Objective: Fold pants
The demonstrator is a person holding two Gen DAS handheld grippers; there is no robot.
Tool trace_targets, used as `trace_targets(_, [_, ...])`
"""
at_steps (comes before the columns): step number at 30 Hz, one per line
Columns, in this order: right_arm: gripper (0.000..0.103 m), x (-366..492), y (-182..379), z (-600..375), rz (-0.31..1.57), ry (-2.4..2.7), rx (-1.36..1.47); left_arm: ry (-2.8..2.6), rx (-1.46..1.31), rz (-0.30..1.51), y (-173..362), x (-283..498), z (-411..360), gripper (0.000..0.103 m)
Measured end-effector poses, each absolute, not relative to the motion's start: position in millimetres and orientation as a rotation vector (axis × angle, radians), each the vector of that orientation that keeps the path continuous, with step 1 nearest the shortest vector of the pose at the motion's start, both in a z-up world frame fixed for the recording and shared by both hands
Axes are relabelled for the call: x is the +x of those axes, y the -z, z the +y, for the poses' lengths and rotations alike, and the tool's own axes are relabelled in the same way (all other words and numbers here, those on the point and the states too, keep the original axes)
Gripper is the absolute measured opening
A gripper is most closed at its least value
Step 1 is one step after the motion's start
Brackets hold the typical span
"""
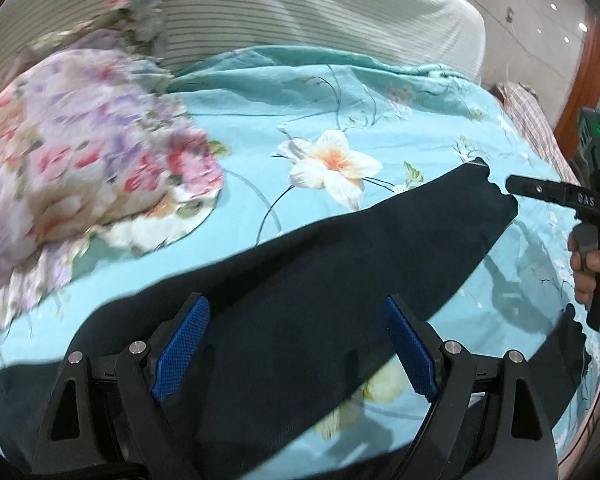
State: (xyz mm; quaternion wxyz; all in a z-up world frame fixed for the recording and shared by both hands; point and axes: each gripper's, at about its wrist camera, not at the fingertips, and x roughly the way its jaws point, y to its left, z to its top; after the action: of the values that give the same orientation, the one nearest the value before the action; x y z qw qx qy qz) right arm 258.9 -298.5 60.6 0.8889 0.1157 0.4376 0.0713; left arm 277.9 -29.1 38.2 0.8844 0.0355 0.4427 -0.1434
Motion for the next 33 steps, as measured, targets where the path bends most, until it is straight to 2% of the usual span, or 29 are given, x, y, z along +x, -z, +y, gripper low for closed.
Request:
trace_targets(12, [0.1,322,-41,-321,0.962,-0.141,0.24,0.418,0.202,1.015,-5,359,-60,0.089])
trace_targets(14, [0.096,328,-37,-323,0.973,-0.141,0.235,0.423,0.207,1.047,3,368,-62,0.089])
trace_targets(18, [0.079,336,-27,-325,1.008,-0.162,0.255,0.425,0.233,1.125,21,379,-70,0.086])
trace_targets(19, [0.067,338,-25,-324,1.01,-0.163,0.255,0.424,0.251,1.124,22,377,-73,0.086])
trace_targets(20, [0.059,337,-24,-323,1.008,-0.166,0.251,0.439,0.268,1.125,21,374,-78,0.078])
trace_targets(21, [0.044,337,-24,-323,1.005,-0.178,0.257,0.449,0.28,1.127,20,370,-82,0.061])
trace_targets(22, [0.033,336,-25,-324,1.001,-0.185,0.269,0.463,0.295,1.129,18,364,-87,0.05])
trace_targets(23, [0.027,332,-27,-326,0.988,-0.187,0.279,0.477,0.315,1.137,16,357,-93,0.027])
trace_targets(24, [0.015,329,-29,-327,0.975,-0.191,0.277,0.472,0.333,1.137,14,351,-98,0.012])
trace_targets(27, [0.01,315,-40,-333,0.932,-0.244,0.311,0.456,0.347,1.108,1,330,-103,0.007])
trace_targets(33, [0.008,263,-68,-344,0.843,-0.376,0.316,0.438,0.302,1.049,-29,280,-102,0.005])
